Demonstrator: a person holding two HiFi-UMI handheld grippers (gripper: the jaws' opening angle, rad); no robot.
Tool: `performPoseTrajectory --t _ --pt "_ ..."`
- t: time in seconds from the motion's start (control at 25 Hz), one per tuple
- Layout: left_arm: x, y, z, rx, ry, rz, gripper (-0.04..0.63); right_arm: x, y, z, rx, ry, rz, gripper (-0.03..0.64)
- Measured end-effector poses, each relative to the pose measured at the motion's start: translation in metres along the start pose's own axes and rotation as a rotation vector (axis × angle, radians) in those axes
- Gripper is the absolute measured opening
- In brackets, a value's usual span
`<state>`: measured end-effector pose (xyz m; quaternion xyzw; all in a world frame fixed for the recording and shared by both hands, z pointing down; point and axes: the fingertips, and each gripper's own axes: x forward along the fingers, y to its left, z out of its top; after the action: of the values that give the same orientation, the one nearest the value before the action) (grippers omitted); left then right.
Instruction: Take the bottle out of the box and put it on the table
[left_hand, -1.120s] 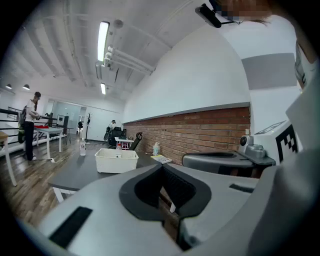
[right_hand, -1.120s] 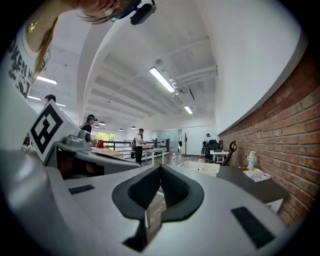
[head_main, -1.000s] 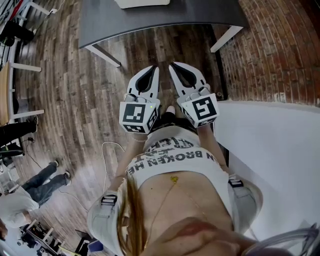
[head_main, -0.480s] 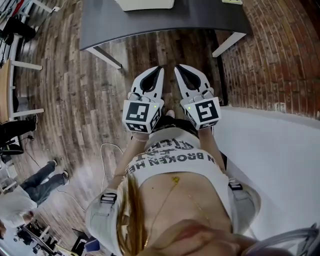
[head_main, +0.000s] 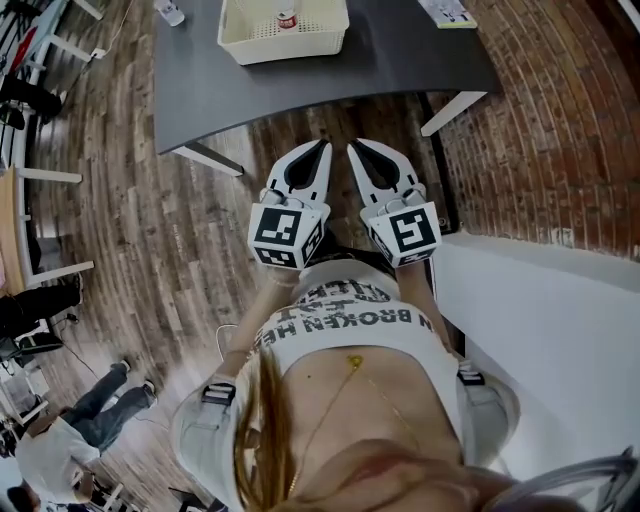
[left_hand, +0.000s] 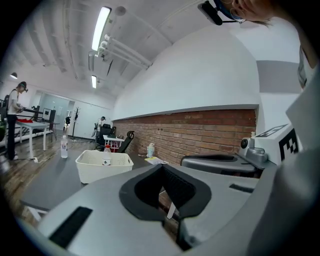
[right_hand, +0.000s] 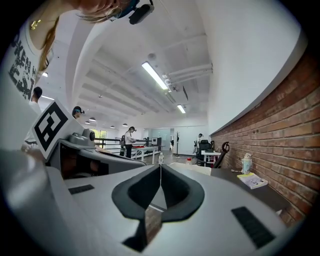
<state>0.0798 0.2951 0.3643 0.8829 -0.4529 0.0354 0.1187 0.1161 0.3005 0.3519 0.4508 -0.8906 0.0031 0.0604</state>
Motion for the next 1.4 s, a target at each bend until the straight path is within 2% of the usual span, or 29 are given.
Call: performPoseTrajectory --t 0.48,0.84,1.2,1.4 --pt "0.036 0.063 0.009 -0.003 0.016 -0.041 0.006 0.077 -0.013 -0.002 0.004 0.021 -0.026 0.009" --pt "0.03 0.105 0.009 -0.011 0.018 -0.028 0.006 0.116 0.008 -0.001 0.003 0.012 -0.006 0.009" --pt "0.019 0.125 0.011 -0.014 0.012 -0.02 0.006 0.132 0.018 0.004 -0.011 0.011 -0.012 0.009" --pt "0.019 0.143 0.016 -0.027 -0.008 0.015 0.006 0.151 0.018 0.01 -0.031 0.008 0.017 0.009"
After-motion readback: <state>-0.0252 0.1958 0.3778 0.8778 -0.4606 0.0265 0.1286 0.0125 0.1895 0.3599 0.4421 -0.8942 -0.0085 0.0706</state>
